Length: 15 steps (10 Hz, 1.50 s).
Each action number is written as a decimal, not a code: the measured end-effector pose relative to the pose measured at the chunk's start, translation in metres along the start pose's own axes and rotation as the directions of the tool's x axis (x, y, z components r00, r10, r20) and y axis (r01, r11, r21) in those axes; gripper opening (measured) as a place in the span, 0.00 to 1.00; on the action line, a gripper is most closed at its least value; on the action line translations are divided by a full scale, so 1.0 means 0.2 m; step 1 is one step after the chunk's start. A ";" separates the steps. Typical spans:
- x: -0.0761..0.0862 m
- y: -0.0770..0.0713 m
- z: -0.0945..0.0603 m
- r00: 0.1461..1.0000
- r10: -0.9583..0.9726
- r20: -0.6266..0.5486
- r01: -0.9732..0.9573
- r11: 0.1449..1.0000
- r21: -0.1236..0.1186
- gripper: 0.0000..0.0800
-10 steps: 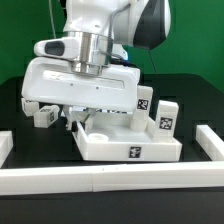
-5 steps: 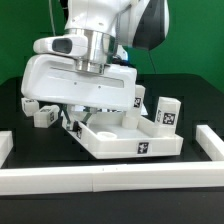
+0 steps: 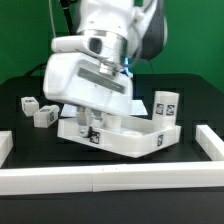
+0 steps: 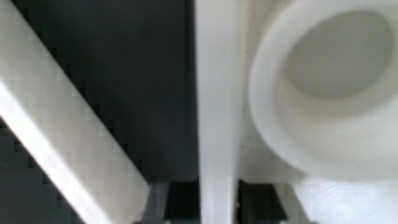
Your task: Assemble square table
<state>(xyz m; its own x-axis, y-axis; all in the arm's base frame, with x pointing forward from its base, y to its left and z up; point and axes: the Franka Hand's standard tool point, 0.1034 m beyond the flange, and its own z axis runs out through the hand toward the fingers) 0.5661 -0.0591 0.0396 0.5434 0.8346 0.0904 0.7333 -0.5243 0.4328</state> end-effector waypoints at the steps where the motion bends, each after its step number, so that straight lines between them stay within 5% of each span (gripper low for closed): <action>1: 0.03 0.01 0.00 0.998 -0.055 -0.009 0.055 0.998 -0.004 0.12; 2: 0.03 0.01 0.00 0.995 -0.098 -0.012 0.098 0.995 -0.005 0.12; 5: 0.37 0.01 0.03 0.955 -0.292 -0.051 0.290 0.956 -0.042 0.13; 7: 0.38 0.01 0.01 0.933 -0.353 -0.064 0.349 0.935 -0.068 0.13; 11: 0.41 0.01 0.01 0.884 -0.463 -0.068 0.458 0.886 -0.078 0.13; 15: 0.64 0.00 0.06 0.864 -0.495 -0.085 0.487 0.867 -0.101 0.13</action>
Offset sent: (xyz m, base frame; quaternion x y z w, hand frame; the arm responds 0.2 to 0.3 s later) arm 0.0573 0.0560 -0.0124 -0.0686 -0.0313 -0.2327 0.9696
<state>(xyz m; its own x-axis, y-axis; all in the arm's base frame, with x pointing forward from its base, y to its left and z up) 0.6403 0.0465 0.0403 0.0716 0.9956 -0.0597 0.8594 -0.0312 0.5104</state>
